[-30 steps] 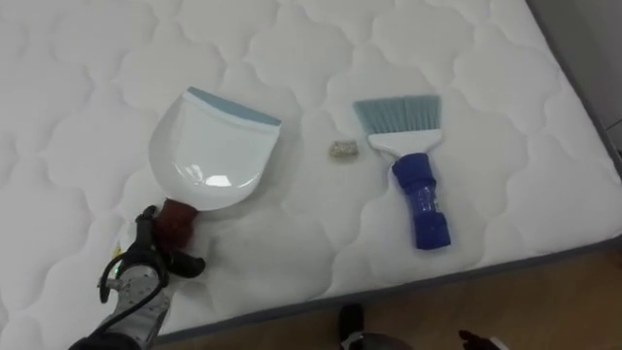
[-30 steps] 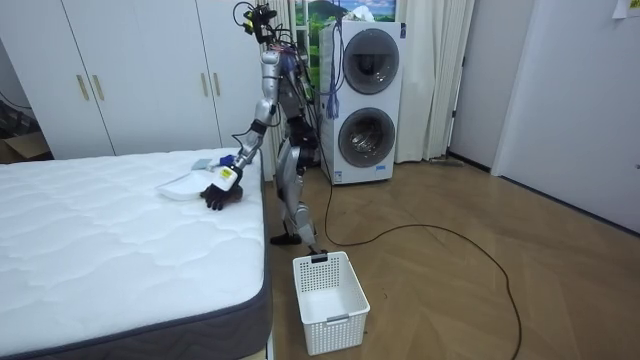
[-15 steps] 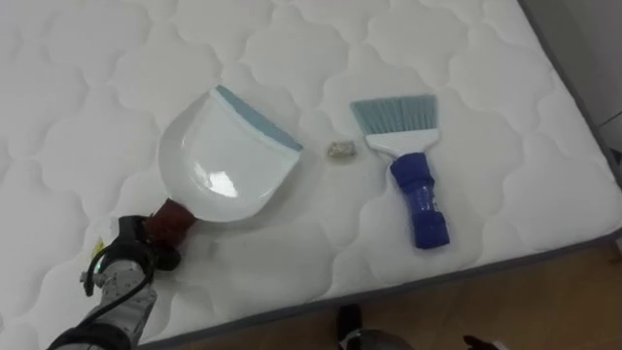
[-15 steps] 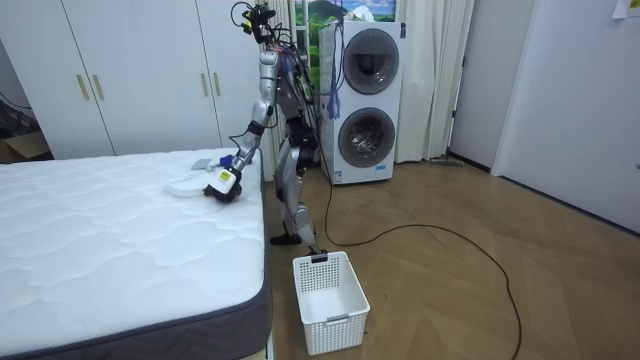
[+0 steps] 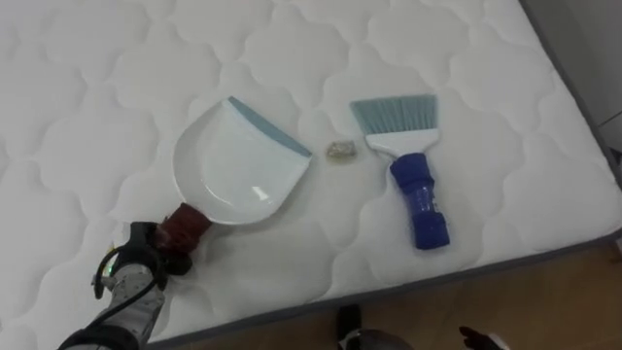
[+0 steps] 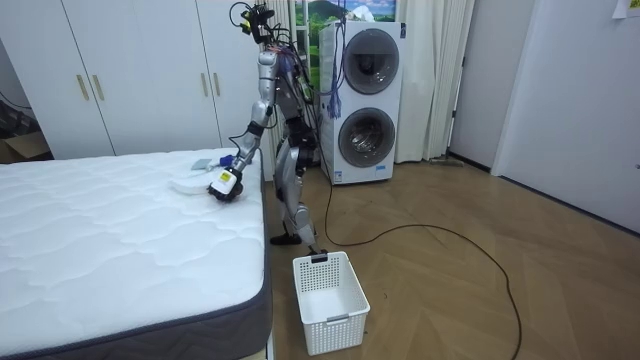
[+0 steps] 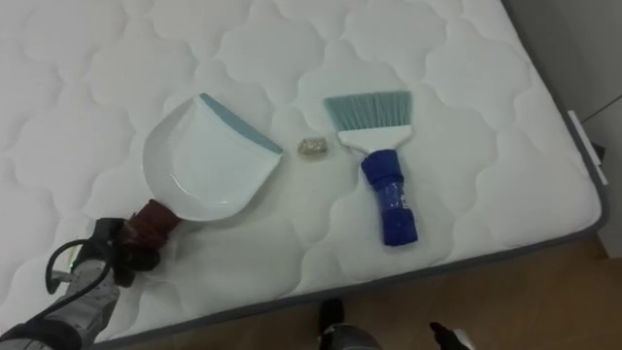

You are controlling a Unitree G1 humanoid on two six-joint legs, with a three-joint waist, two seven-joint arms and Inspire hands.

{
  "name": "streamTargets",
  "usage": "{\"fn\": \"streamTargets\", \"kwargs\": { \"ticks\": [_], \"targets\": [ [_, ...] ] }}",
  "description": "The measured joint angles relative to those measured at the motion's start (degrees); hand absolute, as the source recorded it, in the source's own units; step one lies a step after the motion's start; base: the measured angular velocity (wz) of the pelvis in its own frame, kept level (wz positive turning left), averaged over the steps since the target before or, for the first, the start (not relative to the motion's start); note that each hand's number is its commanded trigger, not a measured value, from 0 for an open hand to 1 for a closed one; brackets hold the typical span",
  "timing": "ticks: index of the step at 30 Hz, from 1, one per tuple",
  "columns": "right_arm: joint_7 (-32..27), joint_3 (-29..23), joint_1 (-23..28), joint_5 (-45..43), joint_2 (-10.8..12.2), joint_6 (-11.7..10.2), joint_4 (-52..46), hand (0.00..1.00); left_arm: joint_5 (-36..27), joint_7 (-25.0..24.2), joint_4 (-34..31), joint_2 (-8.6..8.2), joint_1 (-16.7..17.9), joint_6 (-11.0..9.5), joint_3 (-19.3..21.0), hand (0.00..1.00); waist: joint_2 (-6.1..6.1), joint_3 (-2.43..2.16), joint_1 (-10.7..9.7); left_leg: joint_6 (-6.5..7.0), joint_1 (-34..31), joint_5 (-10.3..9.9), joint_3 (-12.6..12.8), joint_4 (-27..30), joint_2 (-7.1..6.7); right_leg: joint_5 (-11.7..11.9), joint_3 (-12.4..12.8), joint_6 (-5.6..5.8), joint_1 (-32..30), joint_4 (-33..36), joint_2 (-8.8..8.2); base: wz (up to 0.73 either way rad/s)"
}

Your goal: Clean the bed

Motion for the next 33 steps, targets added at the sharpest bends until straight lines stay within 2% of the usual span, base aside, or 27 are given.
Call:
{"fn": "streamTargets", "kwargs": {
  "ticks": [5,8,10,14,18,21,22,24,26,31,33],
  "targets": [
    [0.11,-1.37,0.24,6.22,0.00,-0.85,0.09,0.00,1.72,0.46,0.07,0.22,0.25,-0.08,0.39,1.00,0.05,0.00,0.56,0.00,0.86,0.00,0.88,-0.25,0.20,0.10,0.03,-0.09,0.37,-0.09,0.13,-0.06],
    [0.37,-3.58,0.66,9.77,-0.02,-1.27,-0.08,0.00,7.03,0.84,-0.18,1.09,0.20,-0.56,0.38,1.00,0.24,-0.06,1.26,-0.03,0.91,-0.01,1.06,-0.44,0.92,0.57,0.39,-0.16,0.82,-1.01,0.55,-0.04],
    [0.27,-5.46,0.74,11.50,-0.09,-1.29,-0.10,0.00,9.35,1.60,-0.18,1.75,0.29,-0.91,0.22,1.00,0.31,-0.07,1.35,-0.04,0.94,-0.01,1.05,-0.43,0.90,0.52,0.22,-0.23,0.83,-0.81,0.41,0.00],
    [-1.14,-11.54,-0.23,21.13,-0.21,-1.58,-0.24,0.00,10.13,3.14,-1.14,3.15,0.95,-1.48,0.29,1.00,0.47,-0.16,1.59,-0.03,0.97,-0.01,1.06,-0.23,0.80,0.43,0.22,-0.23,0.80,-0.48,0.27,0.00],
    [-5.63,-18.29,-1.76,24.24,-0.38,-3.12,-2.37,0.00,11.10,6.48,-4.07,4.30,3.25,-1.88,0.26,1.00,0.67,-0.35,1.64,-0.03,1.66,-0.01,1.88,-0.30,0.64,0.24,0.76,-0.27,0.79,0.25,0.23,-0.04],
    [-9.55,-20.69,-2.28,24.40,-0.80,-4.95,-5.71,0.00,13.73,8.39,-5.37,4.43,5.49,-2.01,0.28,1.00,0.99,-0.74,1.67,-0.01,2.44,0.00,2.69,-0.68,0.17,0.22,1.68,-0.25,0.80,0.60,0.36,-0.15],
    [-10.35,-20.83,-2.21,24.27,-0.88,-5.04,-6.39,0.00,14.20,8.43,-5.71,4.44,5.78,-2.04,0.24,1.00,0.90,-0.80,1.73,0.00,2.57,0.01,2.76,-0.81,0.08,0.22,1.69,-0.25,0.80,0.67,0.35,-0.09],
    [-13.50,-20.81,-3.03,24.03,-1.13,-5.16,-7.12,0.00,15.34,8.60,-6.27,4.45,6.63,-2.05,-0.45,1.00,0.61,-1.26,1.55,0.00,3.02,0.04,3.06,-0.99,-0.14,0.13,2.06,-0.20,0.80,1.17,0.22,-0.06],
    [-16.32,-20.88,-3.60,23.88,-1.47,-5.15,-8.10,0.00,16.32,9.05,-6.26,4.44,6.79,-2.07,-1.51,1.00,0.59,-1.49,1.54,0.04,3.03,0.06,3.15,-0.97,-0.18,0.20,2.18,-0.14,0.82,1.17,0.15,0.00],
    [-24.27,-21.47,-3.64,18.35,-2.46,-5.74,-13.66,0.00,18.26,9.40,-6.28,4.43,7.85,-1.77,-2.98,1.00,0.59,-1.49,1.37,0.06,2.98,0.07,3.55,-0.90,-0.08,0.38,2.81,-0.14,0.72,1.15,0.26,-0.03],
    [-27.65,-21.49,-5.25,14.76,-2.86,-6.62,-14.47,0.00,18.49,9.33,-6.17,4.28,8.02,-1.63,-3.12,1.00,0.57,-1.49,1.53,0.07,3.04,0.08,4.01,-0.89,-0.12,0.38,3.30,-0.14,0.42,1.39,0.36,-0.10]
  ]
}}
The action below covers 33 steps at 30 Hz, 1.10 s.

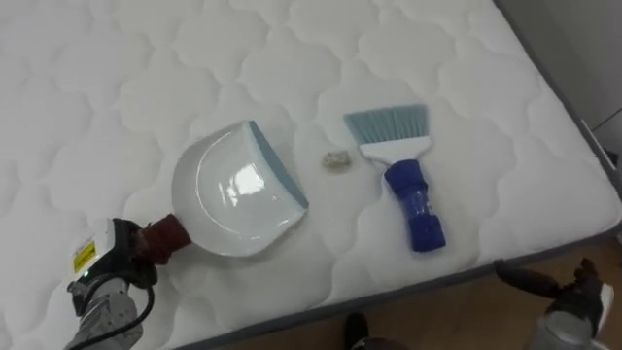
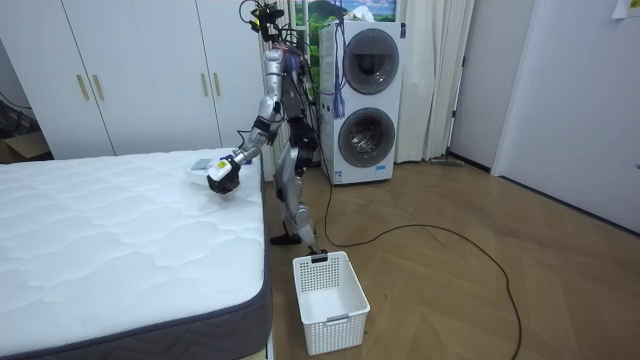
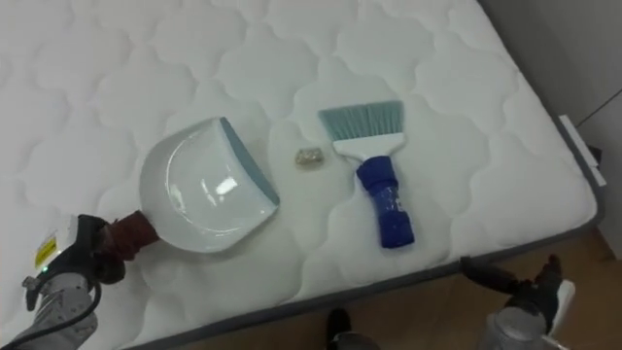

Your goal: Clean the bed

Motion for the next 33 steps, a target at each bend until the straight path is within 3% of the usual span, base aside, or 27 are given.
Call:
{"fn": "streamTargets", "kwargs": {
  "ticks": [6,14,17,21,33],
  "targets": [
    [-4.71,0.34,-1.20,-11.26,0.00,-2.19,-4.60,0.00,-0.02,-1.22,0.03,0.01,0.71,0.04,-1.05,1.00,0.01,0.01,0.26,0.04,0.23,0.03,0.90,-0.57,-0.03,0.02,0.37,0.05,-0.48,-0.10,0.13,-0.08],
    [-8.81,4.86,-4.51,-13.05,0.02,-3.53,-7.54,0.00,-0.10,-7.93,0.55,0.11,0.01,0.55,-4.38,1.00,0.19,0.16,1.37,0.05,0.28,0.03,0.88,-1.00,0.02,-0.09,0.24,0.08,-0.49,-0.42,0.11,-0.01],
    [-8.74,7.31,-5.63,-13.36,0.05,-4.03,-7.67,0.00,-0.09,-10.08,0.51,0.11,-0.72,0.65,-4.98,1.00,0.32,0.40,2.02,0.05,0.50,0.03,0.84,-1.09,0.03,-0.11,0.18,0.09,-0.49,-0.52,0.15,0.00],
    [-7.72,9.53,-5.92,-13.51,0.30,-4.04,-8.25,0.00,-0.05,-11.95,0.01,0.05,-1.39,0.92,-5.06,1.00,1.02,1.11,2.55,0.05,0.33,0.03,0.86,-0.54,-0.02,-0.27,0.19,0.21,-0.64,-0.36,0.10,0.00],
    [-0.28,12.90,-5.94,-17.96,1.47,-4.04,-7.25,0.00,-0.11,-15.65,-0.11,0.01,-3.46,1.00,-4.77,1.00,2.21,1.60,3.73,0.05,-1.67,0.03,0.77,0.51,0.18,-0.17,-0.30,0.07,-2.12,-0.06,0.05,0.02]
  ]
}}
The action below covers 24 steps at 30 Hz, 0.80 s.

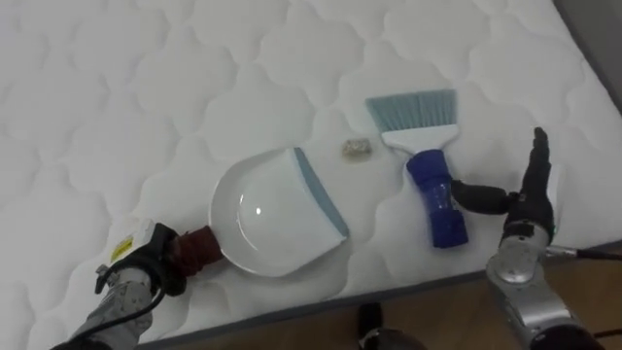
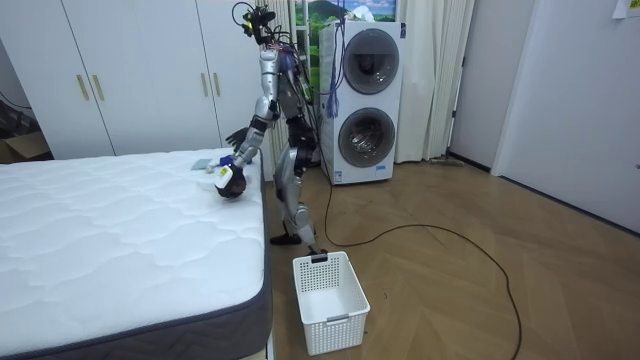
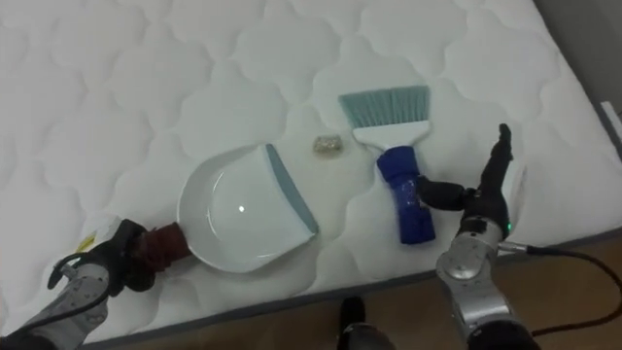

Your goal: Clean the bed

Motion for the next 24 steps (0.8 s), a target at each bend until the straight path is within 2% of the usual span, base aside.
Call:
{"fn": "streamTargets", "kwargs": {
  "ticks": [7,11,24],
  "targets": [
    [2.99,0.28,-0.69,-0.04,0.34,0.04,2.28,0.00,0.03,-0.72,0.00,-0.27,-0.16,-0.01,0.00,1.00,0.01,0.01,1.18,-0.01,0.26,0.00,0.68,0.17,0.34,-0.35,0.13,-0.24,-0.37,0.98,-0.24,-0.01],
    [4.75,1.35,-1.27,0.45,1.16,0.04,3.85,0.00,0.04,-1.08,0.02,-0.27,-0.18,0.17,-0.01,1.00,0.01,0.01,1.19,-0.05,0.05,0.00,0.75,0.33,0.72,-0.43,0.13,-0.49,-0.36,0.94,-0.12,0.01],
    [8.20,2.48,-1.31,2.23,1.23,0.17,7.98,0.00,0.02,-1.14,-0.33,-0.27,-0.43,0.15,0.01,1.00,0.38,0.23,1.27,-0.10,-0.89,-0.01,0.84,0.93,0.82,-0.58,-0.80,-0.70,-1.01,1.34,-0.32,0.01]
  ]
}}
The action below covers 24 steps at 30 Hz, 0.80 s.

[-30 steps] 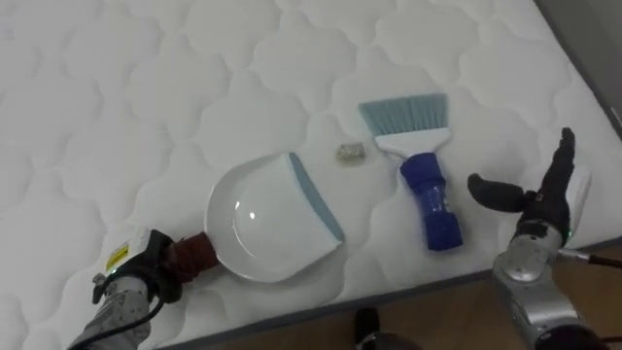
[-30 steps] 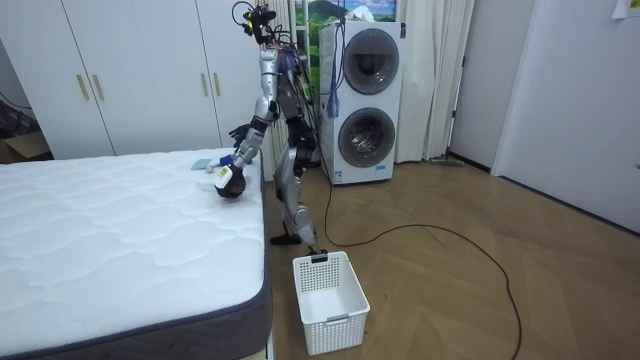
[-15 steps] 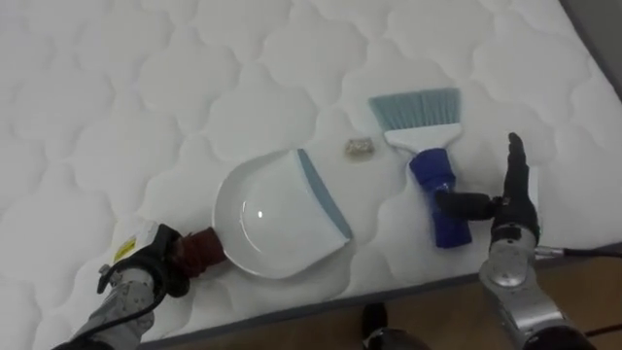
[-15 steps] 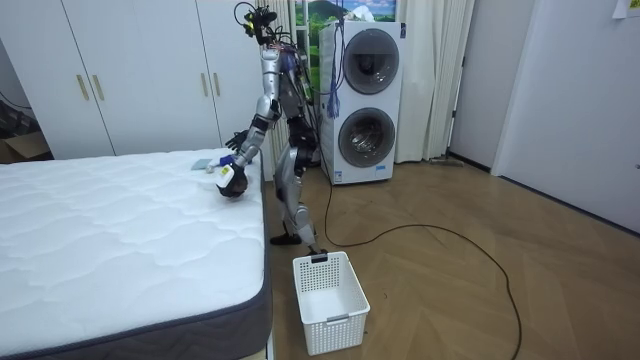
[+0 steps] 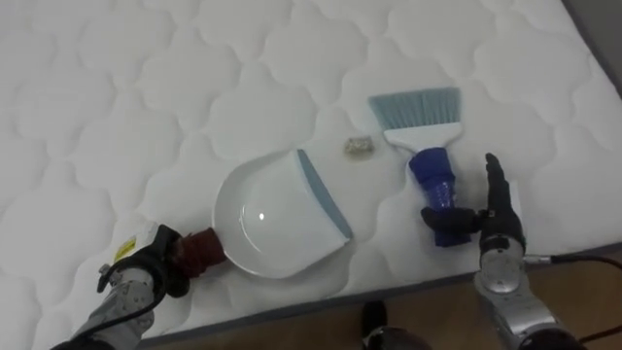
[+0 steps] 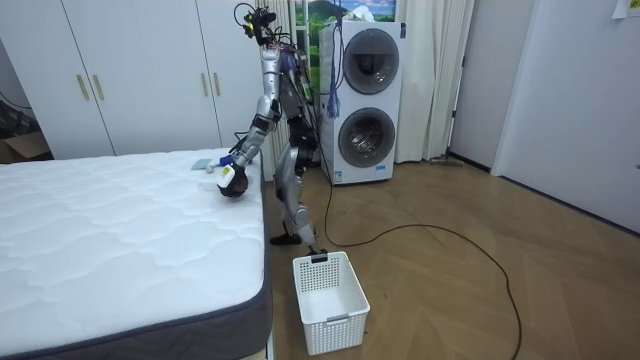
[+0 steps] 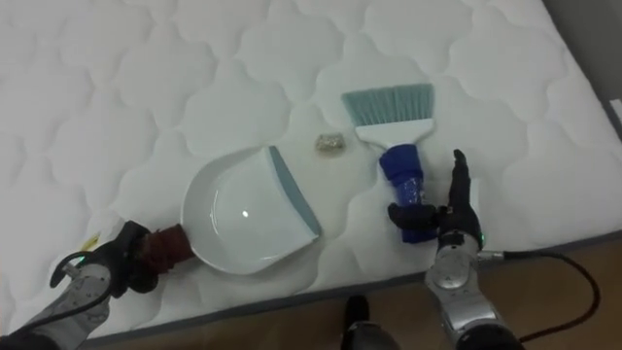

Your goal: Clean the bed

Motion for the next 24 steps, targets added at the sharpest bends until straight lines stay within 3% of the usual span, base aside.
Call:
{"fn": "streamTargets", "kwargs": {
  "ticks": [16,20,24],
  "targets": [
    [2.09,0.05,-2.95,-1.99,-0.50,0.77,6.94,0.00,0.02,0.04,-0.76,0.00,0.09,0.72,-0.73,1.00,0.22,0.11,0.03,-0.09,-0.82,0.02,-0.53,0.34,-0.13,-0.41,-0.68,0.03,-0.46,0.73,-0.84,0.04],
    [3.64,0.08,-4.62,-0.86,-0.87,2.68,7.18,0.00,-0.13,-0.23,-0.87,0.00,0.04,1.41,-0.88,1.00,0.13,0.13,0.53,-0.05,-1.31,0.02,-0.50,0.99,-0.58,-0.36,-0.55,-0.01,-0.78,0.84,-0.87,-0.01],
    [4.10,0.05,-5.55,0.51,-1.88,3.08,7.21,0.00,-0.35,-1.60,-0.99,0.01,-0.37,1.33,-0.87,1.00,0.12,0.12,1.57,-0.01,-2.84,0.02,-0.59,1.56,-0.62,-0.12,-0.45,-0.27,-2.27,1.60,-1.14,0.00]
  ]
}}
